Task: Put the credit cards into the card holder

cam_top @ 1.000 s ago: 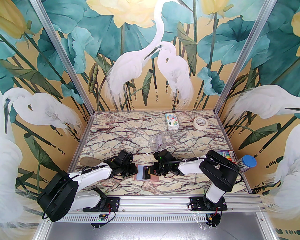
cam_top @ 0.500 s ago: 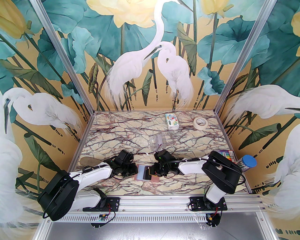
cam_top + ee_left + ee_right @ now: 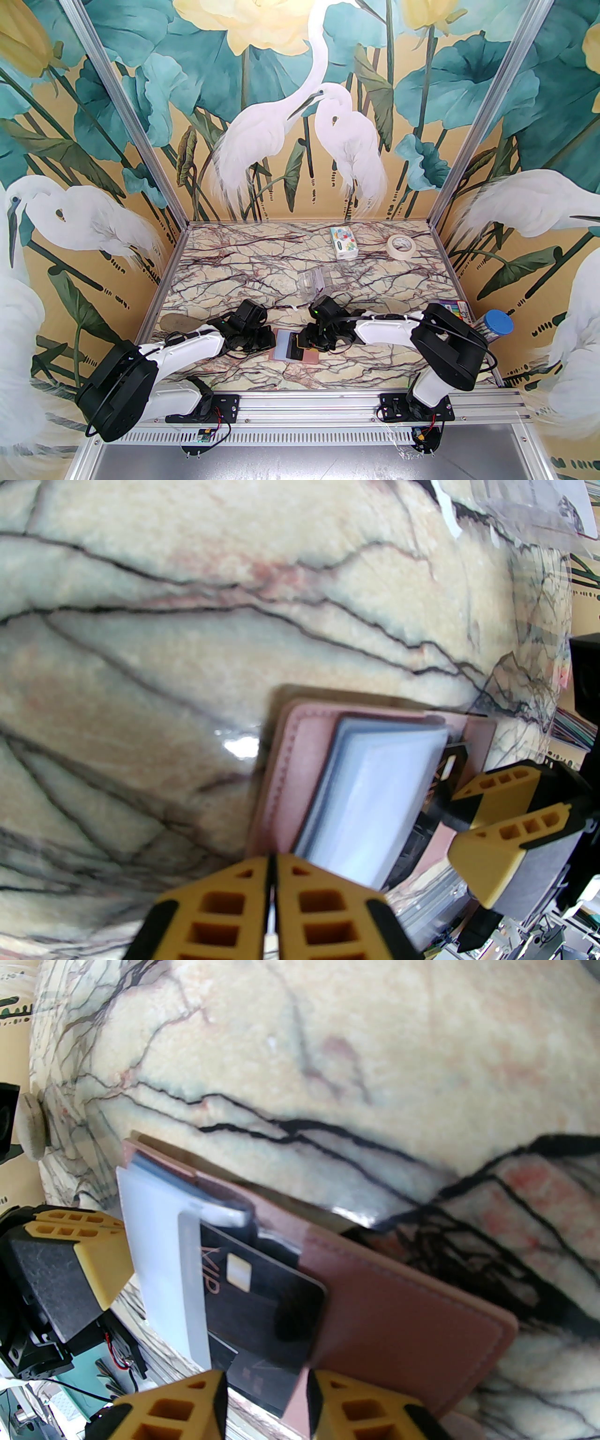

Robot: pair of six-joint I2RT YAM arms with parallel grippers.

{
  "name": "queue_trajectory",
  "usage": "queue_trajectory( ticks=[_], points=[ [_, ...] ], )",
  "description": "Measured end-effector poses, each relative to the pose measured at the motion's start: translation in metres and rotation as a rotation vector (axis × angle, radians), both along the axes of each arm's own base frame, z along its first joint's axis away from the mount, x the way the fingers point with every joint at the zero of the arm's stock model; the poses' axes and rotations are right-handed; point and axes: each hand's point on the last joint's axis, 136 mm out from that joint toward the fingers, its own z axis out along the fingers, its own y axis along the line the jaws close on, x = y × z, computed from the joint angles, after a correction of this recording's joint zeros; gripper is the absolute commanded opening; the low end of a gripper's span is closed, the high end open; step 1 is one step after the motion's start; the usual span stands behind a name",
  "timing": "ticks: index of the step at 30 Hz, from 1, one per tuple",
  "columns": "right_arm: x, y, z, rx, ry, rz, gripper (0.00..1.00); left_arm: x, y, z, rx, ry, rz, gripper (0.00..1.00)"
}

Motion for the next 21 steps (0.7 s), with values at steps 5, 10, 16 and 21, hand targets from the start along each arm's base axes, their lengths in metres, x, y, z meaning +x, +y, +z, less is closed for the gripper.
queue_trajectory(
  ticks=[5,10,16,21],
  points=[
    [-0.001,0.0009,0.0015,-0.03,-0.002,0.008,0.33,-0.0001,0.0,0.0,0.0,0.0,0.0,0.1],
    [-0.0027,0.0024,-0.0029,-0.062,0.008,0.013,0.32,0.0,0.0,0.0,0.0,0.0,0.0,0.1],
    [-0.0035,0.0059,-0.0054,-0.08,0.018,0.021,0.31,-0.0002,0.0,-0.0007,0.001,0.003,0.0,0.1],
    [-0.0033,0.0099,-0.0061,-0.089,0.021,0.028,0.29,0.0001,-0.0002,-0.0006,0.001,0.003,0.0,0.1]
  ],
)
